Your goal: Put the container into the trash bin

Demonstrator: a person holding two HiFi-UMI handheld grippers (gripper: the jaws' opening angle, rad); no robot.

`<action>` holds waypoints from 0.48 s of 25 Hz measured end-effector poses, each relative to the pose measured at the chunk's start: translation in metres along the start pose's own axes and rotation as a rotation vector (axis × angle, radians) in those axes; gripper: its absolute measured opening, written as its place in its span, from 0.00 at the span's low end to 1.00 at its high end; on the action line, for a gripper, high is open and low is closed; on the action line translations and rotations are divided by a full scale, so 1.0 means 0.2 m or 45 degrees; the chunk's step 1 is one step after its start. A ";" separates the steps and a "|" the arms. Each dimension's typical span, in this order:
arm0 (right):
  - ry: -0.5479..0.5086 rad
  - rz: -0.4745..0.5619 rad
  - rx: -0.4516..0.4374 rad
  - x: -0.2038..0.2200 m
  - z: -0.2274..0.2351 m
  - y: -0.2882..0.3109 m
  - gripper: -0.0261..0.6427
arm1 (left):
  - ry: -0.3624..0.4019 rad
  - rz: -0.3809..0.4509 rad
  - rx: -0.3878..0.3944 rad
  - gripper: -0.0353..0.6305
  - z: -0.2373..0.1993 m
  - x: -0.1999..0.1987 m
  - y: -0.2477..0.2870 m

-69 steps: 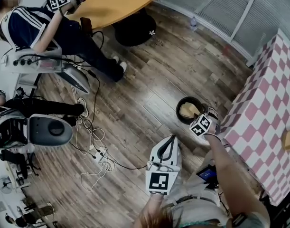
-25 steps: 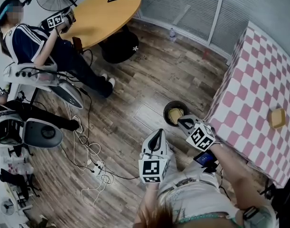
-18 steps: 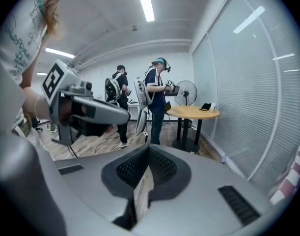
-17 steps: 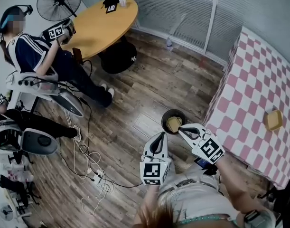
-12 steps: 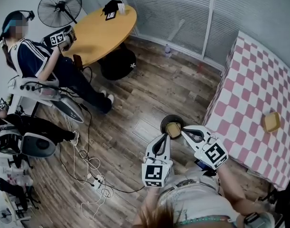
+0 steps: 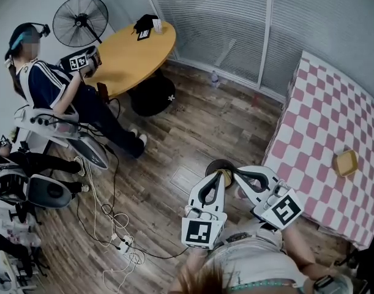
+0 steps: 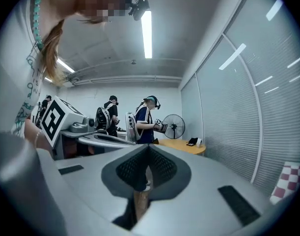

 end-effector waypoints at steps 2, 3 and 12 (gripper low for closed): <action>-0.007 0.020 0.002 -0.04 -0.01 -0.02 0.03 | 0.007 0.032 0.006 0.06 0.02 -0.05 -0.01; -0.011 0.020 0.004 -0.05 -0.01 -0.02 0.03 | 0.011 0.045 0.007 0.06 0.03 -0.07 -0.01; -0.025 0.016 0.039 -0.08 -0.02 -0.05 0.03 | 0.025 0.042 0.018 0.06 0.06 -0.08 -0.04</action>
Point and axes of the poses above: the fingertips, and each gripper's own axes: y forward along the fingers, z to its right, x out of its underside, the point moved 10 cm from there along -y, backward along the fingers, and after that the axes turned 3 degrees about -z, right-handed, at the moved point
